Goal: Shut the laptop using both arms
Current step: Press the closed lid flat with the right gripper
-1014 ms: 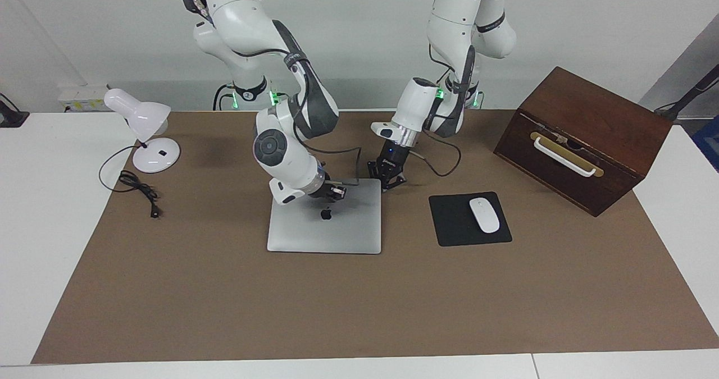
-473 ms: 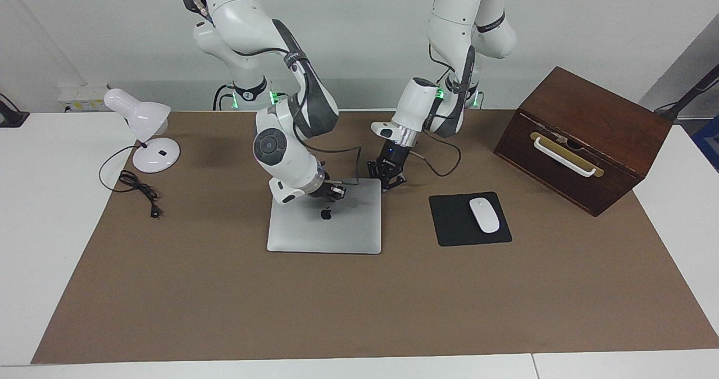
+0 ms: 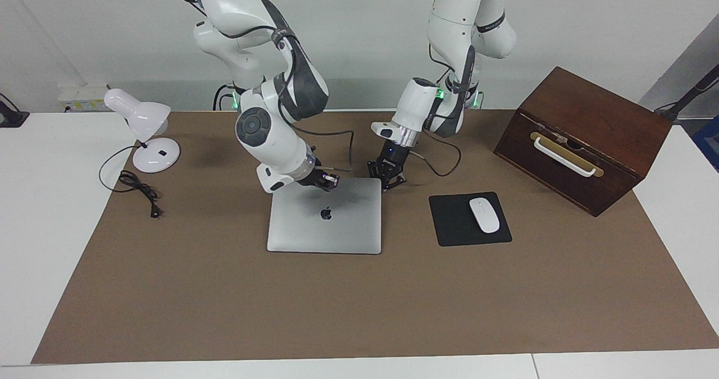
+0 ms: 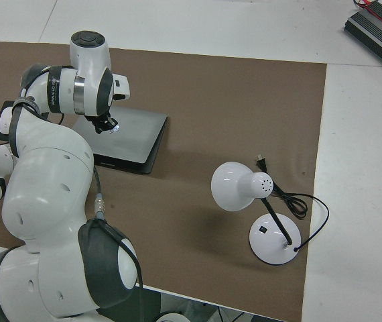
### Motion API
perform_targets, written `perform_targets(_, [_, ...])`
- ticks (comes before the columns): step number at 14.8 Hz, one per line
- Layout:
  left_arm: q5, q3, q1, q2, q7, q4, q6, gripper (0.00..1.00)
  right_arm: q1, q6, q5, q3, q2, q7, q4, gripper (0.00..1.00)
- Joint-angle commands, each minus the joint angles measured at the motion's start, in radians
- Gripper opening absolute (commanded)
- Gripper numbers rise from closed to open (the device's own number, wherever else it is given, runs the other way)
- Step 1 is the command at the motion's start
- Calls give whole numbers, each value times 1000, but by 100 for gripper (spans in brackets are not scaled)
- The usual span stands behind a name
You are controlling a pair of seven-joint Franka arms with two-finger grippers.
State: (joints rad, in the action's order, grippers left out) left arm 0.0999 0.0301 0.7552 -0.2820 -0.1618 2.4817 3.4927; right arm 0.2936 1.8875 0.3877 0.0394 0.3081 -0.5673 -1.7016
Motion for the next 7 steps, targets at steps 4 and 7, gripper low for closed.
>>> perform_targets(4, [7,16,10,10,60,69,-27,0,-174,-220,-74,4,-82,211,92,0])
perform_targets(7, [7,14,-8,58,65,74,-64,0,-201,-272,-251,4,-133,430,129,0])
